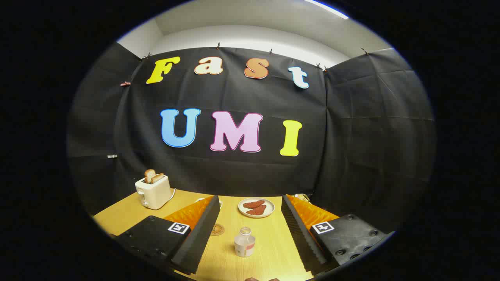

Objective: Take the bottle from table, then pour the juice into the cup, finally place the bottle on the coaster

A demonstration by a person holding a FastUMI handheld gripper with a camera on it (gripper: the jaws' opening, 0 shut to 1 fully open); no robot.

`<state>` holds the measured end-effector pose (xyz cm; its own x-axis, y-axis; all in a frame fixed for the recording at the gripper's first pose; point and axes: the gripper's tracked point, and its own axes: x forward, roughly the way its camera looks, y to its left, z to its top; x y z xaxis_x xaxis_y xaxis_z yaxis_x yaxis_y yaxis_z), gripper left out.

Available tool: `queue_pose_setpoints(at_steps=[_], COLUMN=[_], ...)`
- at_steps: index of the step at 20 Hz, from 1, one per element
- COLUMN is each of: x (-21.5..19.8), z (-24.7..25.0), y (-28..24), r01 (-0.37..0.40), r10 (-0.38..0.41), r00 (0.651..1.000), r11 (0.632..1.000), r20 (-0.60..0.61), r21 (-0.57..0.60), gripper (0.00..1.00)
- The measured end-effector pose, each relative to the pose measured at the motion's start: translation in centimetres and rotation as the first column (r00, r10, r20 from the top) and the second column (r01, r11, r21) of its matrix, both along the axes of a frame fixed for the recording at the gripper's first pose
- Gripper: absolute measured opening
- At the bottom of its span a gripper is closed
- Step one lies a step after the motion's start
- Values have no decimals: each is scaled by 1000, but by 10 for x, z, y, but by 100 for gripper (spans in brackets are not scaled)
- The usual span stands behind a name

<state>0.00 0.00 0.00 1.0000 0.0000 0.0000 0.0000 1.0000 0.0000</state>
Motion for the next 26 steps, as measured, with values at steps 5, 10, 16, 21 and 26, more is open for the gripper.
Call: queue_pose_setpoints(at_steps=[5,10,16,21,26], x=[2,-3,-8,-4,3], z=[-6,-13,-24,-29,-47], y=[4,9,9,6,2], r01=[-21,-52,-72,-84,-82], r10=[20,52,72,84,81], r00=[1000,999,997,996,996], r11=[1000,997,995,994,996], r20=[-8,-9,-11,2,-25], r21=[-16,-55,-67,-69,-32], gripper=[98,98,97,97,97])
